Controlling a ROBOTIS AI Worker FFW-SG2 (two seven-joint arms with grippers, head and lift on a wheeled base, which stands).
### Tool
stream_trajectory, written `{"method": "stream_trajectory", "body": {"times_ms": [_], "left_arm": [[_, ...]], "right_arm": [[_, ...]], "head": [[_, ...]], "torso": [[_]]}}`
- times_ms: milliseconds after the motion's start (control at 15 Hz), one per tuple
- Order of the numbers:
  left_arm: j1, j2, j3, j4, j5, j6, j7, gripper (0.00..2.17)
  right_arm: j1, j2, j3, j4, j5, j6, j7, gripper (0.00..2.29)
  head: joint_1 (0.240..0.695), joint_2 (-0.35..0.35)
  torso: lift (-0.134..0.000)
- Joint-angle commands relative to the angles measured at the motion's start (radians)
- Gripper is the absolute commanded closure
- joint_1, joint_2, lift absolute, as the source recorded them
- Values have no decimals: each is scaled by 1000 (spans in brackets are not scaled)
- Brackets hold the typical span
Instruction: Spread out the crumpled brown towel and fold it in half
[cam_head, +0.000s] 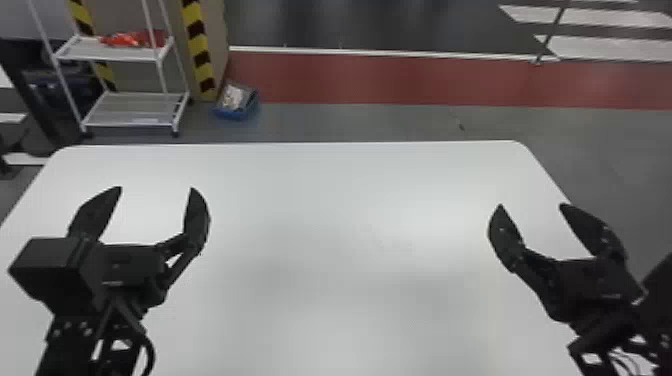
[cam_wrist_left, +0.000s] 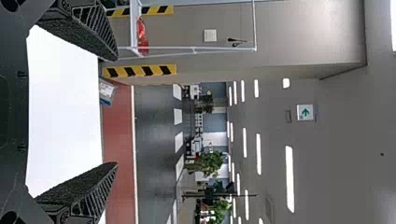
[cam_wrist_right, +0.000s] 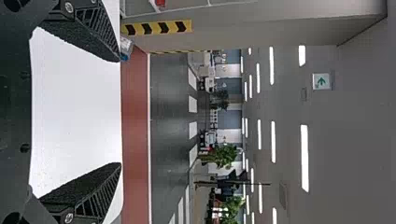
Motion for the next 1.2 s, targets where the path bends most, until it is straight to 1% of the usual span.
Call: {"method": "stream_trajectory", "body": {"times_ms": [0, 67, 200, 333, 1133], "left_arm": [[-2, 0, 0, 4, 0, 0, 0, 87], [-2, 0, 0, 4, 0, 0, 0, 87], [-2, 0, 0, 2, 0, 0, 0, 87], [-2, 2, 0, 1, -2, 0, 0, 87], [3, 2, 0, -12, -5, 3, 0, 87]], "right_arm": [[0, 0, -5, 2, 2, -7, 16, 87], [0, 0, -5, 5, 3, -16, 17, 87], [0, 0, -6, 8, 6, -37, 43, 87], [1, -2, -8, 11, 8, -59, 43, 87], [-2, -5, -6, 14, 5, -56, 43, 87]], "head": [[695, -66], [695, -65], [695, -64], [695, -60], [695, -61]], "torso": [[-125], [-125], [-125], [-125], [-125]]}}
